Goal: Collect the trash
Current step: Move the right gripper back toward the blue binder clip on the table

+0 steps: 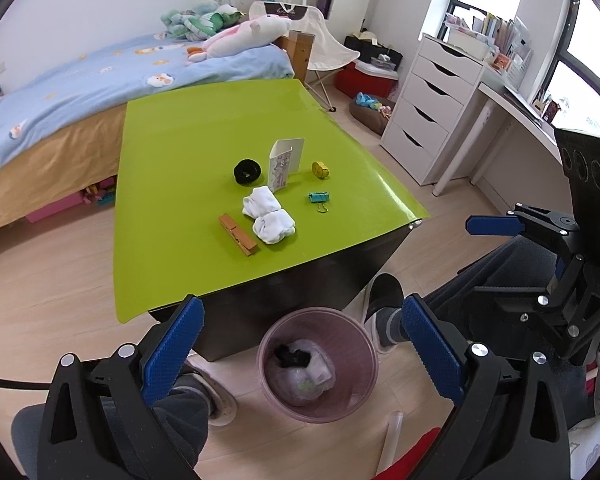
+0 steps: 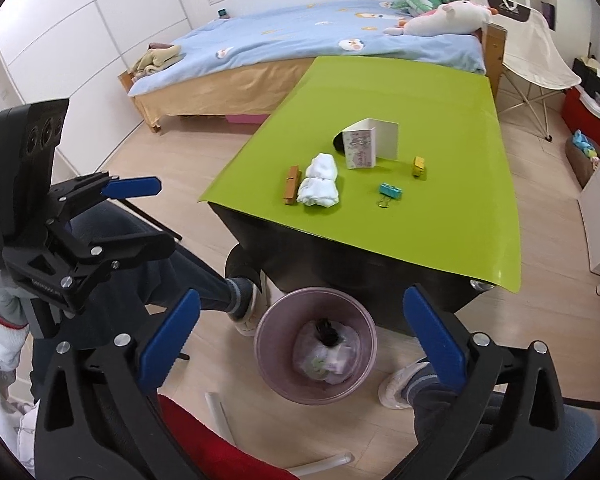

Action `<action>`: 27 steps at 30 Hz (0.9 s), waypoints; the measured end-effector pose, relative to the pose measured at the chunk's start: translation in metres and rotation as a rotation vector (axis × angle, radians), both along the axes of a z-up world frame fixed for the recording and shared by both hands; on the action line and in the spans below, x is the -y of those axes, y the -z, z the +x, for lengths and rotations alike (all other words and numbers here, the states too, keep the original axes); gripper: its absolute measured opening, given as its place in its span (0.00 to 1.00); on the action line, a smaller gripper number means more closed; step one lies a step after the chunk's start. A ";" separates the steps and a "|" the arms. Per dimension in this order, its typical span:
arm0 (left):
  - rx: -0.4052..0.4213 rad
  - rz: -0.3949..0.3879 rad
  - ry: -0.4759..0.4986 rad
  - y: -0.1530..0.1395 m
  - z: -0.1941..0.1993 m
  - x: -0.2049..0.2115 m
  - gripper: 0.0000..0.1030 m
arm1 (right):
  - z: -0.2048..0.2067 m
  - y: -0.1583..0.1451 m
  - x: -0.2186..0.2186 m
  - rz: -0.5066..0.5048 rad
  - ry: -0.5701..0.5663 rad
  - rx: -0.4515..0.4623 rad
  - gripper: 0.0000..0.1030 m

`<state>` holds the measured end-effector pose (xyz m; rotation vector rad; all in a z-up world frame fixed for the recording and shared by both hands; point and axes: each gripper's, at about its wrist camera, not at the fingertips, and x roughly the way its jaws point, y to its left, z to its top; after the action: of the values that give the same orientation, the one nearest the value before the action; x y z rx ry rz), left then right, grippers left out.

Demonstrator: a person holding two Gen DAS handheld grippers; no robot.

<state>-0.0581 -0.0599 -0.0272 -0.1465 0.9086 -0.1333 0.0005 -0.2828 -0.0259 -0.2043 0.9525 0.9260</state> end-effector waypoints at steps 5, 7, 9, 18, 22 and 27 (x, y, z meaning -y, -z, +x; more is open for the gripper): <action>-0.008 -0.004 0.004 0.003 0.002 0.000 0.93 | 0.004 0.001 0.002 0.000 0.021 -0.007 0.97; -0.007 -0.005 0.004 0.003 0.002 0.000 0.93 | 0.004 -0.001 0.004 0.003 0.025 -0.005 0.97; -0.006 -0.008 0.001 0.004 0.003 0.000 0.93 | 0.005 0.000 0.004 0.000 0.027 -0.006 0.97; -0.007 -0.021 -0.004 0.006 0.008 -0.005 0.93 | 0.012 0.002 0.005 0.000 0.033 -0.020 0.97; -0.008 -0.027 -0.009 0.007 0.014 -0.009 0.93 | 0.021 0.000 0.003 -0.001 0.031 -0.018 0.97; -0.007 -0.029 -0.015 0.005 0.026 -0.015 0.93 | 0.038 -0.002 -0.002 -0.017 0.030 0.003 0.97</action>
<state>-0.0320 -0.0452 -0.0325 -0.1809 0.9126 -0.1324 0.0385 -0.2806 -0.0236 -0.2056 0.9583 0.8898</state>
